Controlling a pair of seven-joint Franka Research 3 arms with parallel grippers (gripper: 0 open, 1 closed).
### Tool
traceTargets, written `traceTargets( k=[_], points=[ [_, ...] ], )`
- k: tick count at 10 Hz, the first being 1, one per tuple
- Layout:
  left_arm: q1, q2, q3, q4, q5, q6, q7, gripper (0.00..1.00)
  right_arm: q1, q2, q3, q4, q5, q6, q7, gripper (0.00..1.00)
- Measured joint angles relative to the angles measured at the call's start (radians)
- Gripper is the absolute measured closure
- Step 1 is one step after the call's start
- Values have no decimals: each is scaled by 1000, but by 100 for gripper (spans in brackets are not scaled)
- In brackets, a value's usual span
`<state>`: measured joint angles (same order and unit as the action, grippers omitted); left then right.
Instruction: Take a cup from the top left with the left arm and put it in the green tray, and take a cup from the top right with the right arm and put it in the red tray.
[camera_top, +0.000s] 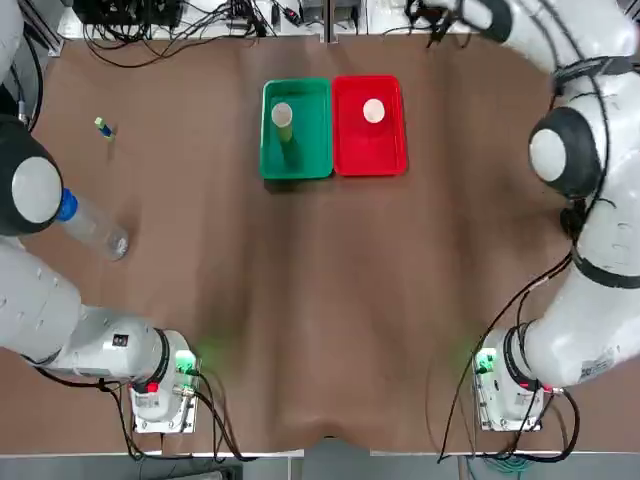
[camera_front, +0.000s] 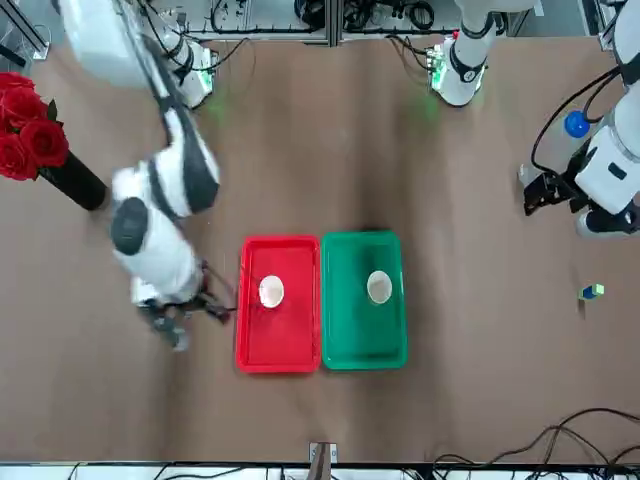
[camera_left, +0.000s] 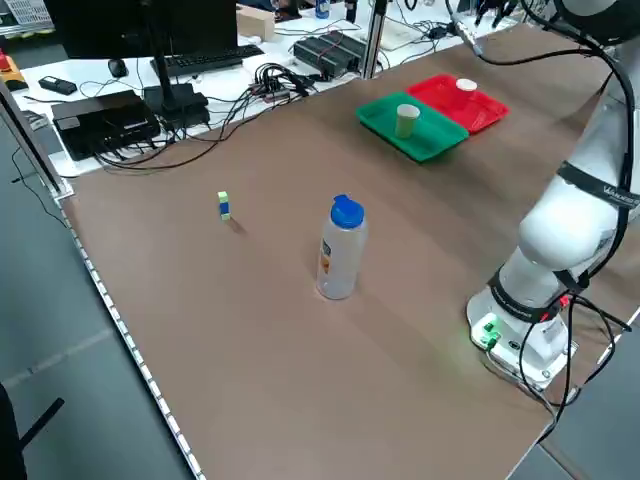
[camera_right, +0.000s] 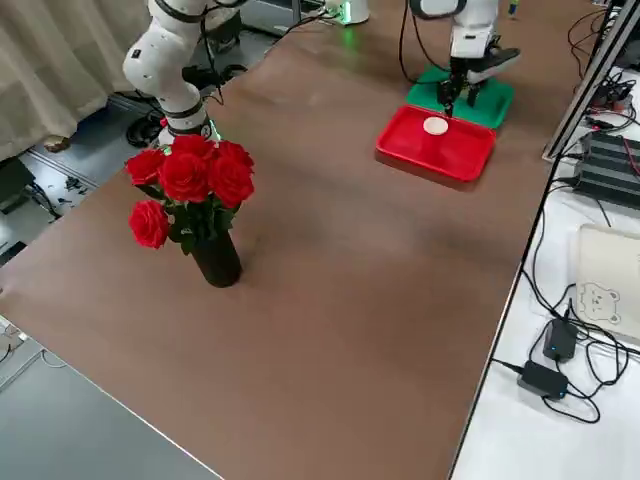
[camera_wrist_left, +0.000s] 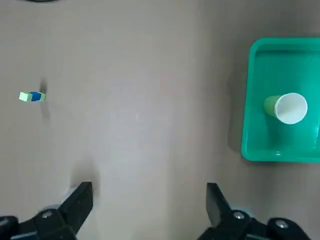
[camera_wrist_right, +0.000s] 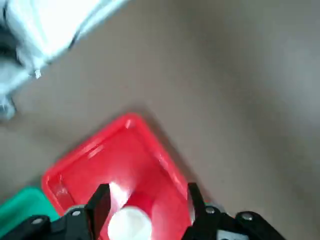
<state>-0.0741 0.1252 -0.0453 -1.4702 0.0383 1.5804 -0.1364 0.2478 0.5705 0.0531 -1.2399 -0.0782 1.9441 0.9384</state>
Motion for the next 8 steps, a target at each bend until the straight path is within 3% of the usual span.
traceTargets(
  k=[3, 5, 8],
  points=[
    [14, 1, 4, -2, -2, 0, 41, 0, -146, -101, -1, 13, -109, -90, -163, 24],
    [14, 1, 3, -1, -2, 3, 42, 0, -271, -147, -2, 13, -109, -135, -431, 4],
    [13, 1, 2, 3, -2, 5, 42, 0, -393, -200, 1, 8, -36, -201, -856, 0]
  ],
)
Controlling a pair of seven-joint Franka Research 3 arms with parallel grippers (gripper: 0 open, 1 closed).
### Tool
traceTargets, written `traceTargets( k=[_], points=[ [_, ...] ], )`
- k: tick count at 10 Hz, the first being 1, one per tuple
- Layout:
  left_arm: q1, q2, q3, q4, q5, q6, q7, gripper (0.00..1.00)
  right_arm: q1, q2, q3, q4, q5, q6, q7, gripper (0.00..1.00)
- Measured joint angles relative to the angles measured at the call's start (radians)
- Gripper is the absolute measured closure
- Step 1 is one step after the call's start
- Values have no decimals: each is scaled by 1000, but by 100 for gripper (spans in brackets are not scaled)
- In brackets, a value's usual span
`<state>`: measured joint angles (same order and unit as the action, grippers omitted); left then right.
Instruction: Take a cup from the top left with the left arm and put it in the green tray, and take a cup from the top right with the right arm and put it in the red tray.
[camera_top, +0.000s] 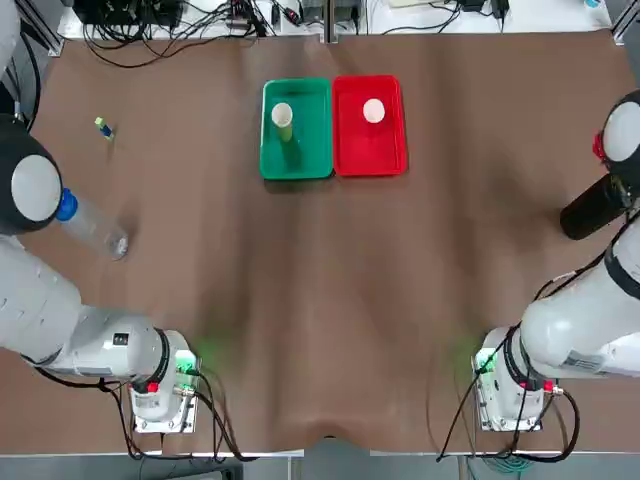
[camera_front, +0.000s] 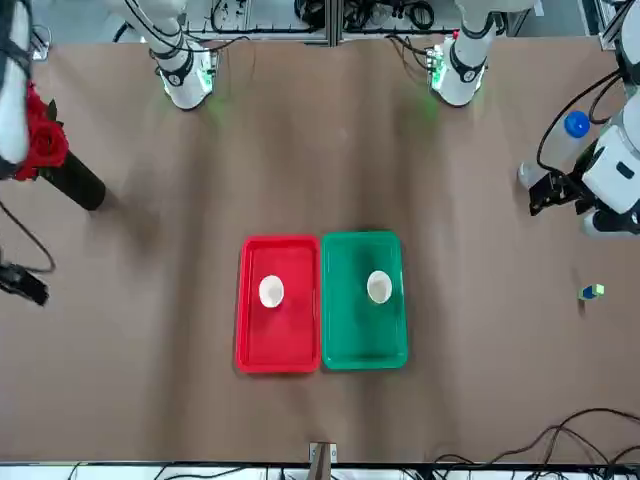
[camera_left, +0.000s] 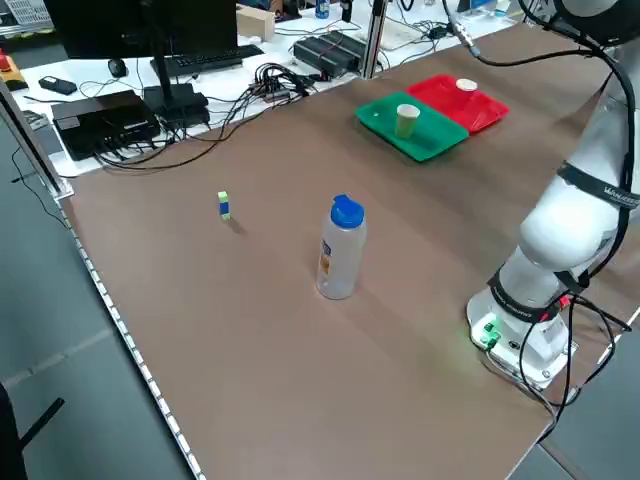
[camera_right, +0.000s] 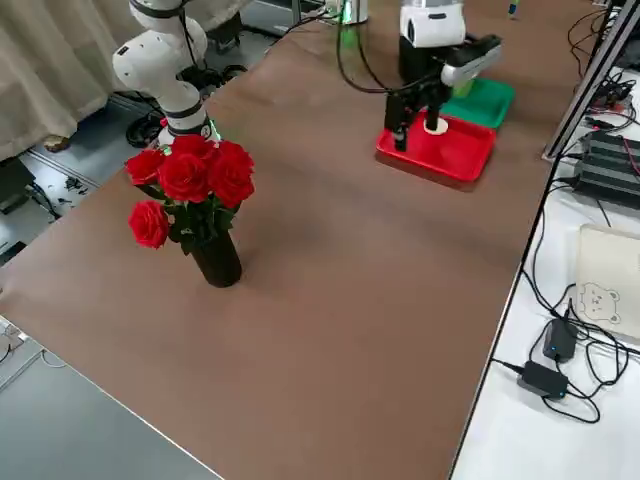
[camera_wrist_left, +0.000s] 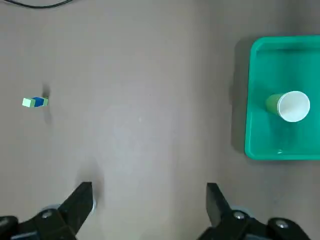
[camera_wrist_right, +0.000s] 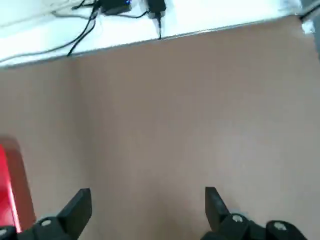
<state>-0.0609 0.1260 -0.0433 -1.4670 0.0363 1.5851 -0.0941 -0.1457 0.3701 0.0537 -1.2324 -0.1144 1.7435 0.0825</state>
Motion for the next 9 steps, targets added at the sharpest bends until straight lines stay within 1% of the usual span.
traceTargets(
  k=[1, 3, 5, 7, 9],
  points=[
    [0, 0, 0, 0, 0, 0, 0, 0, -8, -28, 0, -27, 25, -15, -51, 0],
    [0, 0, 0, 1, -2, 2, 0, 0, -6, -110, 12, -125, 59, -18, -68, 0],
    [0, 0, 0, 2, -2, 7, 0, 0, -1, -180, 19, -198, 75, -21, -71, 0],
    [0, 0, 0, 2, -2, 9, 0, 0, 3, -221, 22, -242, 76, -27, -97, 0],
    [0, 0, 0, 2, -2, 10, 0, 0, 4, -242, 22, -254, 82, -39, -126, 0]
  ],
)
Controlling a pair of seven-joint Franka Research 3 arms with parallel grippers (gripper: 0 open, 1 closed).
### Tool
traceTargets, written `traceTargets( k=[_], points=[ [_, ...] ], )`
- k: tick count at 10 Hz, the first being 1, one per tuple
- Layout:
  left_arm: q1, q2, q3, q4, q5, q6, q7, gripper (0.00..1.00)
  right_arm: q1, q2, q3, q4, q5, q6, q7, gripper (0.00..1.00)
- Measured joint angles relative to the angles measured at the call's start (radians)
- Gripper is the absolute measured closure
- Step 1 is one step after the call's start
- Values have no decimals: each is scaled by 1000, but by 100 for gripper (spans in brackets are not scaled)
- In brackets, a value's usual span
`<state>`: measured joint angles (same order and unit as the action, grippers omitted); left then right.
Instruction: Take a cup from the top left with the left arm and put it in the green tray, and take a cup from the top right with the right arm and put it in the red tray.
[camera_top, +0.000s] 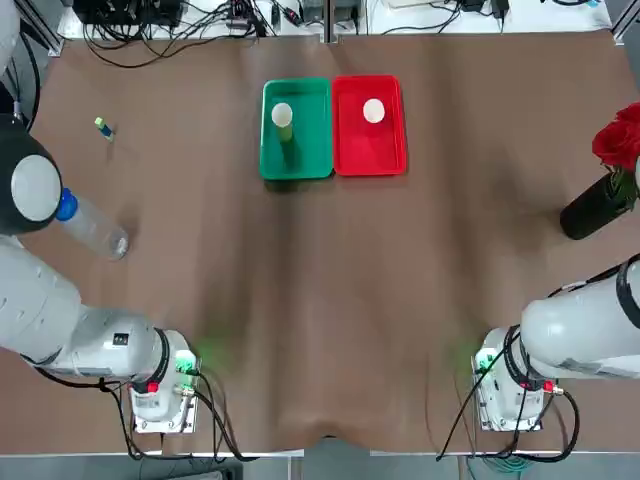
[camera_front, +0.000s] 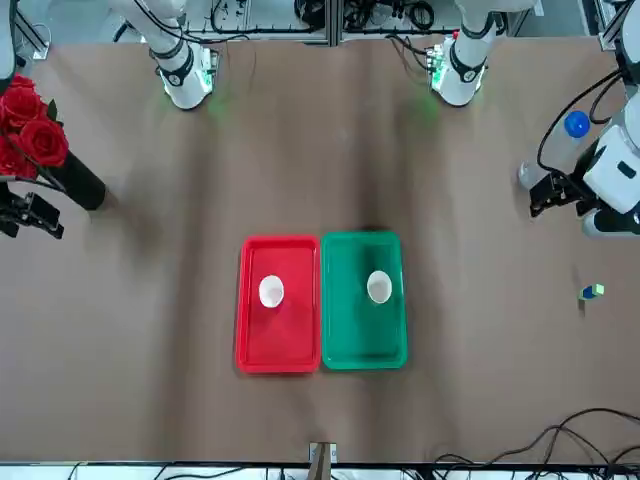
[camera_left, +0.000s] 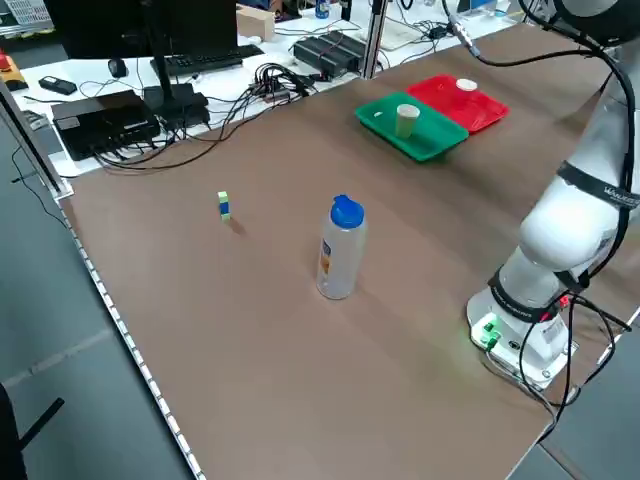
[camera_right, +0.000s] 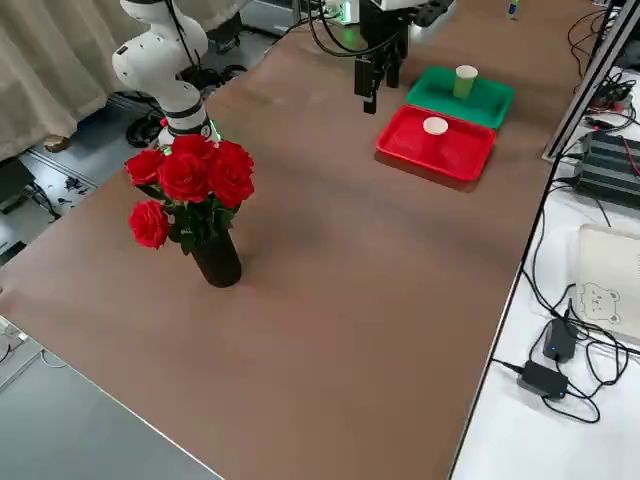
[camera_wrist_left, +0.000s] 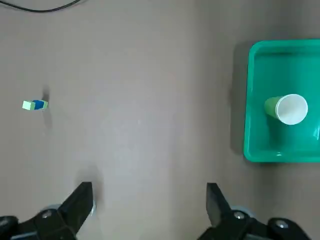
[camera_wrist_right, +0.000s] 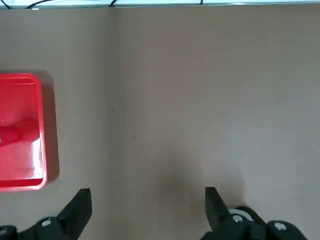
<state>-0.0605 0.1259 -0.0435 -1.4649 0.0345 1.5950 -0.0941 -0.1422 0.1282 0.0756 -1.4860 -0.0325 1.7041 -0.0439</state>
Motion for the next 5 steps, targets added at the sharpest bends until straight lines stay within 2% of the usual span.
traceTargets(
  k=[5],
  points=[
    [0, 0, 1, 0, 0, 11, 0, 0, 0, -21, 0, -5, 22, -6, -11, 0]
  ],
)
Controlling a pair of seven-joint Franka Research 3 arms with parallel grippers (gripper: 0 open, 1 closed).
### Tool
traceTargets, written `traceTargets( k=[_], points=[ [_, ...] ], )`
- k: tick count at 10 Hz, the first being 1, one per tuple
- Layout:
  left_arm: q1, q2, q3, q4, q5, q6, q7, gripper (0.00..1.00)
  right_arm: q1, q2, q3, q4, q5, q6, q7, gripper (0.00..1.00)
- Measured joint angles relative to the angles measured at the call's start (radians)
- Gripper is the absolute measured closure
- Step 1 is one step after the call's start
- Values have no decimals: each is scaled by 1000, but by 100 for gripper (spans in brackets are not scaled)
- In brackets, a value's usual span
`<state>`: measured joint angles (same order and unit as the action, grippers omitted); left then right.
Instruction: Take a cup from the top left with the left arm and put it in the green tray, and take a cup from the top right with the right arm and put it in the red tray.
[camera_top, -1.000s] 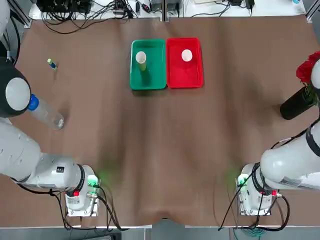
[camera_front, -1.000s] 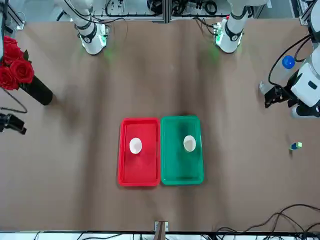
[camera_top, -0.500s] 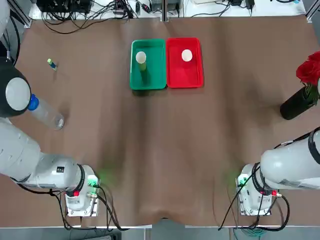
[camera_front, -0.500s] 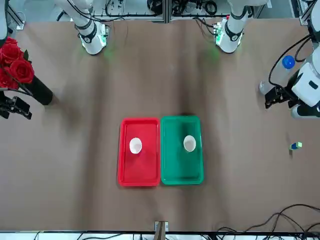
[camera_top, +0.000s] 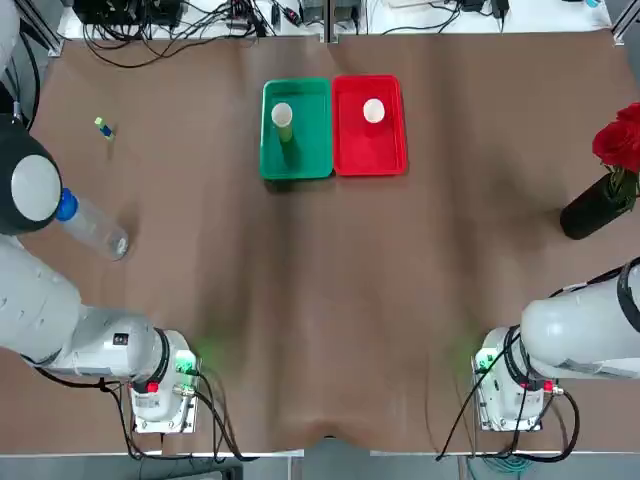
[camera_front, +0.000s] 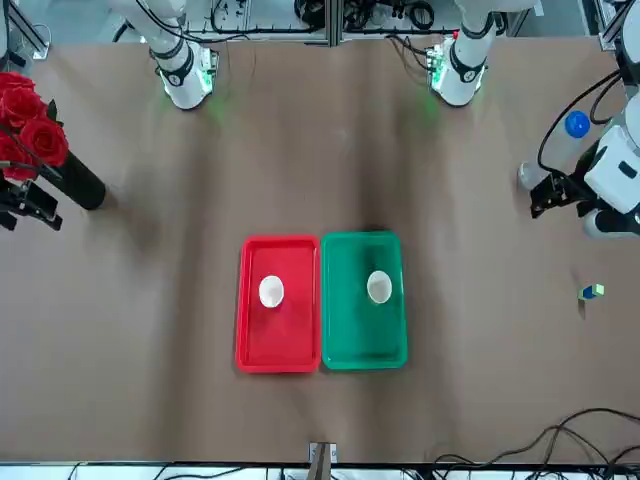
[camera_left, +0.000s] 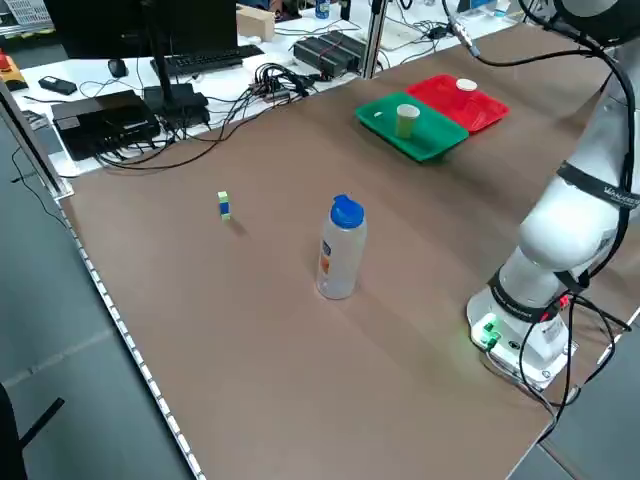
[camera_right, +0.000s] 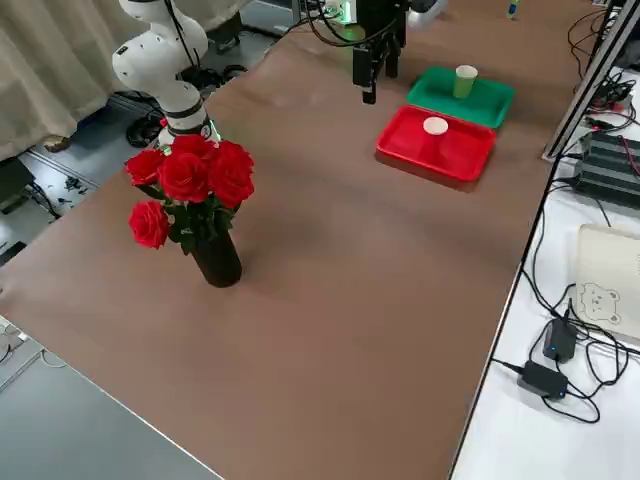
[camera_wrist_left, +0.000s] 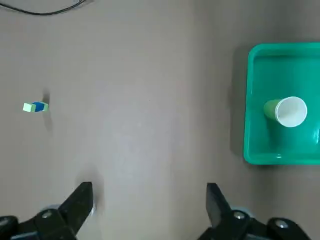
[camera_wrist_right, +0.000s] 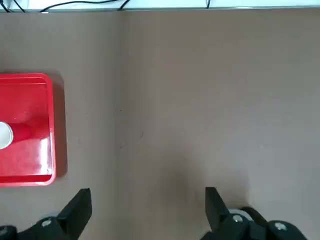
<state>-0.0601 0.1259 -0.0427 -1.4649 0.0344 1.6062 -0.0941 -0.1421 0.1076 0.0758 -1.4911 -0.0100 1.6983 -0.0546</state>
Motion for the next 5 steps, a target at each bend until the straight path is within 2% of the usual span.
traceTargets(
  k=[2, 5],
  points=[
    [0, 0, 0, 0, -2, 1, 0, 0, 0, 0, 0, -3, 5, -7, 0, 0],
    [0, 0, -1, 0, -15, 2, 0, 0, 0, 0, 0, -5, 7, -96, -1, 0]
  ],
)
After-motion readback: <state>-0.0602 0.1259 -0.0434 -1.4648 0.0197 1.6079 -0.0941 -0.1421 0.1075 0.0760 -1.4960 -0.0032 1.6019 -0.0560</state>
